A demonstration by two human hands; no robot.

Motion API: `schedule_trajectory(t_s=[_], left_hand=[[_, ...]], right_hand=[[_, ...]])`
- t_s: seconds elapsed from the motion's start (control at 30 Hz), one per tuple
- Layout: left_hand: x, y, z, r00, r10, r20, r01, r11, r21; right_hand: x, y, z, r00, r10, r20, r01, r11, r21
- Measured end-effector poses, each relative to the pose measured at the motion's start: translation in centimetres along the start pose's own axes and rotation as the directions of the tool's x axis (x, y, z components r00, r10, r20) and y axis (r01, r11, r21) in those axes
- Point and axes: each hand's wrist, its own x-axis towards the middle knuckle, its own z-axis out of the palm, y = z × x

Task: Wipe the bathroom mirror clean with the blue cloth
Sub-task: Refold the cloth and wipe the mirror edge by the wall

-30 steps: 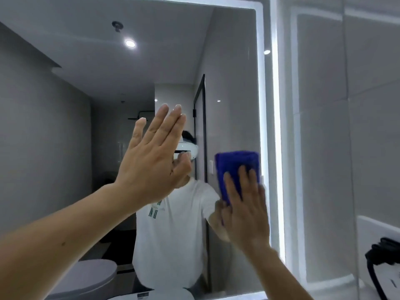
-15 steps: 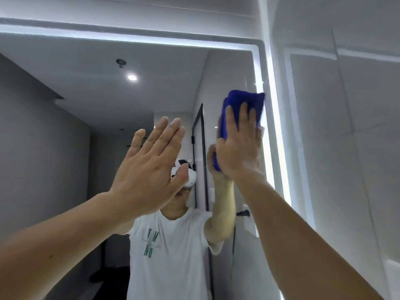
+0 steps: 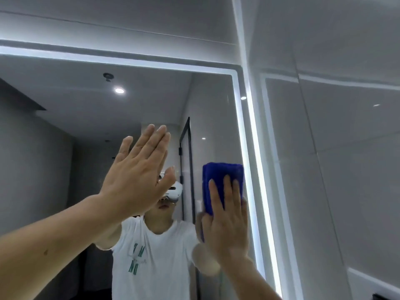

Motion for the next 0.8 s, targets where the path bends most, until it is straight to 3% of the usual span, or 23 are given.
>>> schedule_trajectory(t_s=[0.07, 0.13, 0.57, 0.8], left_hand=[[0.7, -0.3, 0.1, 1.0, 0.005, -0.012, -0.005, 1.0, 0.006], [1.4, -0.6, 0.1, 1.0, 0.021, -0.018, -0.021, 0.999, 0.032], [6.3, -0.5, 0.2, 0.993, 0.114, -0.025, -0.111, 0.988, 0.107], [7.7, 0.2, -3.0, 0.999, -0.001, -0.04, 0.007, 0.991, 0.13]], right_hand=[[5.6, 0.7, -0.6, 0.973, 0.228, -0.032, -0.228, 0.974, 0.004], [10.5, 1.7, -1.4, 0.947, 0.315, -0.053, -0.316, 0.949, -0.002], [25.7, 4.9, -3.9, 0.995, 0.096, 0.007, -0.095, 0.993, -0.064], [34.7, 4.3, -5.3, 0.998, 0.049, 0.041, -0.047, 0.998, -0.048]])
